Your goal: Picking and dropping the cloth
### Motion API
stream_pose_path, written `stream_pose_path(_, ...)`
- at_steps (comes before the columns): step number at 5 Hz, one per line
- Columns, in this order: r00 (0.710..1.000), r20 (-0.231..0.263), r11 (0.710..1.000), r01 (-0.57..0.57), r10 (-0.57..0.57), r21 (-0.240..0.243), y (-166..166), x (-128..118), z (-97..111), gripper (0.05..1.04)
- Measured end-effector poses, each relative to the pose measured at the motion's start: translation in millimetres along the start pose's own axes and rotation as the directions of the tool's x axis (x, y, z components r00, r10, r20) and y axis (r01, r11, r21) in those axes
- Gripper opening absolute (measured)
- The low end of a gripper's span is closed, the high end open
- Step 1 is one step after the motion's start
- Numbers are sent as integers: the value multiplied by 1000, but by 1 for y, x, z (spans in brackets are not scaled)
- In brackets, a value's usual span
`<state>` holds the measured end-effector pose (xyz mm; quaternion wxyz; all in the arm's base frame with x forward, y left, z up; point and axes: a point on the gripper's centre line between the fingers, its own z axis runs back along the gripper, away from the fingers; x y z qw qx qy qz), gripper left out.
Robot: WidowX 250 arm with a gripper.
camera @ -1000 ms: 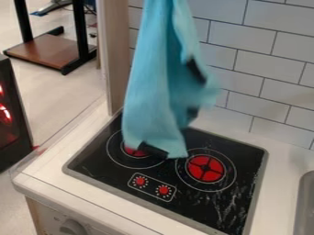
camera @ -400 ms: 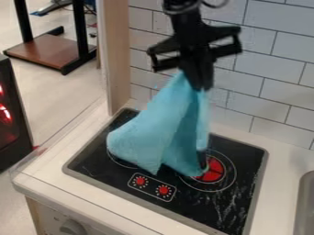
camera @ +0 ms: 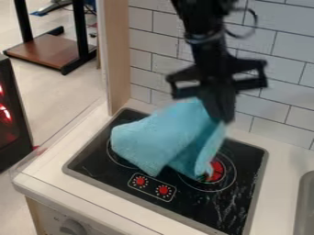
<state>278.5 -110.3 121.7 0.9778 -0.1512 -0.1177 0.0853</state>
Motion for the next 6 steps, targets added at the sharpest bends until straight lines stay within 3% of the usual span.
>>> stream_pose_path(1,1000,-28,1000,7,-6,18,2,-10,-5,223)
stream_pose_path(2,1000,9,1000,-1,0,31,2,-9,5,489)
stream_pose_path(3,1000,-6,998,-20,20,56,6,-11,5,800)
stream_pose_path(4,999,42,983,-16,9,185,2,-11,17,1017)
stream_pose_path(5,995,97,986,-29,14,164,-2,-12,48,1009)
stream_pose_path(6,984,178,994,-3,-16,107,-11,-13,87,999)
